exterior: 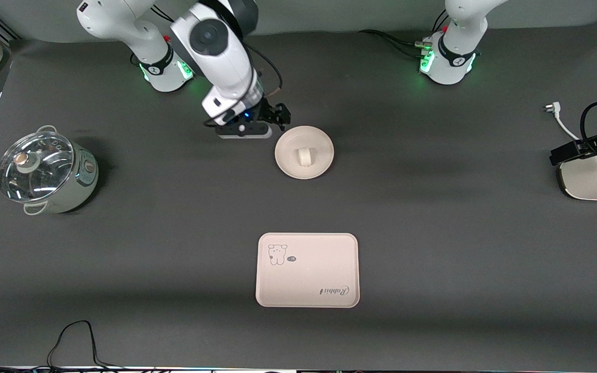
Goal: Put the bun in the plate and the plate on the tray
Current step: 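Reach the right gripper to the plate rim and grasp it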
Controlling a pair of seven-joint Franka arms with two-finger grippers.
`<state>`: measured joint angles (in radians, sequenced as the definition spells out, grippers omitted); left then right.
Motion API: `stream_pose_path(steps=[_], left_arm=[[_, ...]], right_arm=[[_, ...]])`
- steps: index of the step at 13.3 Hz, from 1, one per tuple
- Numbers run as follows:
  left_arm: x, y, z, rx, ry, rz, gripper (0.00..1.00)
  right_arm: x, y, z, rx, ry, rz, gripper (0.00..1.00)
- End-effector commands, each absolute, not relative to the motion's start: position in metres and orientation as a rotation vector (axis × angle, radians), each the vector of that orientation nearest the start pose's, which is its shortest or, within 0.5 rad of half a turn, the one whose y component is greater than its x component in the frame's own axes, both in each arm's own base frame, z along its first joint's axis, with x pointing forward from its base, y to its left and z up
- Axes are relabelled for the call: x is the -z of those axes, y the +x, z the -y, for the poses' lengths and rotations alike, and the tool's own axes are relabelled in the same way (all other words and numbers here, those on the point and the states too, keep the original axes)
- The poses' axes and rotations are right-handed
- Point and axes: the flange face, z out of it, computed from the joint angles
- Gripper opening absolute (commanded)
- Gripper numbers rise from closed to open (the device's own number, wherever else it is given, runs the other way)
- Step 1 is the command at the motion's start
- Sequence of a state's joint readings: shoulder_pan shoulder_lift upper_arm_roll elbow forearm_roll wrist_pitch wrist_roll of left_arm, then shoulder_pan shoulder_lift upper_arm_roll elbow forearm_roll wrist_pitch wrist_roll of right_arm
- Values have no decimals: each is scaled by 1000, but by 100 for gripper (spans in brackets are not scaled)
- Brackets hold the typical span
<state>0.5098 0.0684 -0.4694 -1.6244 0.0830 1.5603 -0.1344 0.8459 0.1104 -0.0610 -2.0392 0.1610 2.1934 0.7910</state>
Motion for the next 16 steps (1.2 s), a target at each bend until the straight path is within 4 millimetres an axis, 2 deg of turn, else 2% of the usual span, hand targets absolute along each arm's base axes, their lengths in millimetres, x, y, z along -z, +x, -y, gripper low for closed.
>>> stream_pose_path(steps=[1, 3, 5, 7, 10, 12, 16], left_arm=[[-577, 555, -50, -190, -3106, 234, 100], [-585, 548, -50, -176, -3117, 203, 100], [-595, 544, -37, -151, -3117, 167, 100], [-599, 542, -27, -146, -3117, 139, 100], [-597, 539, -31, -146, -3116, 151, 100], [-597, 540, -33, -139, -3116, 155, 100], [-592, 543, -25, -122, -3117, 136, 100]], right_arm=[[-335, 380, -415, -33, -2990, -149, 100], [-295, 367, -405, 15, -2984, -151, 100], [-266, 355, -408, 27, -2994, -132, 100], [-242, 355, -407, 50, -2995, -142, 100], [-206, 359, -405, 98, -2988, -157, 100], [-191, 360, -404, 124, -2981, -166, 100], [-184, 361, -401, 117, -2989, -174, 100]])
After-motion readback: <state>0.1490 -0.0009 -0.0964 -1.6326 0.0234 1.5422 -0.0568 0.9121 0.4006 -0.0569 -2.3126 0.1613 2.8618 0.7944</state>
